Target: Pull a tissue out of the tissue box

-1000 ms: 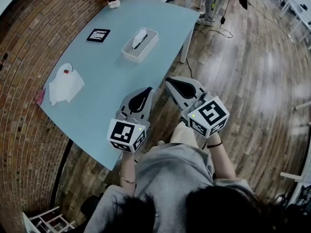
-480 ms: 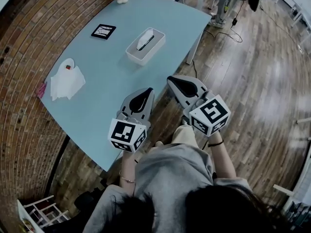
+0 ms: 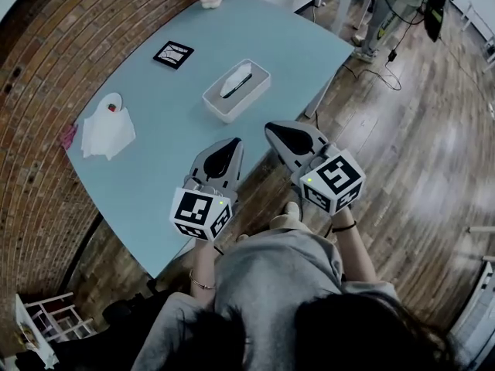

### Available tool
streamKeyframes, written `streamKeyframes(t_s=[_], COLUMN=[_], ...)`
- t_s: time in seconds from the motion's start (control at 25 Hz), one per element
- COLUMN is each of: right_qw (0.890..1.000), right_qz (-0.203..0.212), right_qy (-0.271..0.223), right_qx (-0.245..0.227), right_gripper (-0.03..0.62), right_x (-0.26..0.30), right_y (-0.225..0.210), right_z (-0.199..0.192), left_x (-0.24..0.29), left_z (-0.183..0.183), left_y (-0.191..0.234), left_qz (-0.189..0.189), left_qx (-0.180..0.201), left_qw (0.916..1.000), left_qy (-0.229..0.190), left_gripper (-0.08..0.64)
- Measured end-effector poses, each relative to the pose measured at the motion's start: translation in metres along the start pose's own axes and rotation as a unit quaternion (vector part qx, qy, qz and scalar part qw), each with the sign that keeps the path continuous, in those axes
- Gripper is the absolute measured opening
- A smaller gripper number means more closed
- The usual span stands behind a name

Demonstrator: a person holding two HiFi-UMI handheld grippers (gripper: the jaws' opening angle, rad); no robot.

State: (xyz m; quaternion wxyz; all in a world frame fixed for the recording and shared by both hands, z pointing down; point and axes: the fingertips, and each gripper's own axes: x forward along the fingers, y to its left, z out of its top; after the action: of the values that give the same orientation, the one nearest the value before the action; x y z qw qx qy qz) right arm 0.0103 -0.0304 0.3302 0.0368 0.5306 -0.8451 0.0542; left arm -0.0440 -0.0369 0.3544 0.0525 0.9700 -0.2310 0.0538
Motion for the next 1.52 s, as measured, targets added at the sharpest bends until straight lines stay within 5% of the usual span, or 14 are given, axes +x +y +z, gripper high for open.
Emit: streamKeyframes(t_s=[0.84,1.52], right_qw=[0.988,0.981], right_qz=[0.144,0.168], right_qy=[0.039,0.075], right_qx=[-0.03,-0.056], right_gripper=[0.0,0.0], right_x=[0.012,0.082], right_y=[-0.064,-0.084], right_z=[-0.009,-0.016], left_x=[0.053,0.083], left_z=[-0.006,-0.024], left_y=[-0.001,0.061], left_qz=[0.134,0.117], left_qx=[-0.037,-0.063], left_qw=[0.9902,0.9908], left_qy=[0.006,0.025], left_gripper=[0.003,0.003])
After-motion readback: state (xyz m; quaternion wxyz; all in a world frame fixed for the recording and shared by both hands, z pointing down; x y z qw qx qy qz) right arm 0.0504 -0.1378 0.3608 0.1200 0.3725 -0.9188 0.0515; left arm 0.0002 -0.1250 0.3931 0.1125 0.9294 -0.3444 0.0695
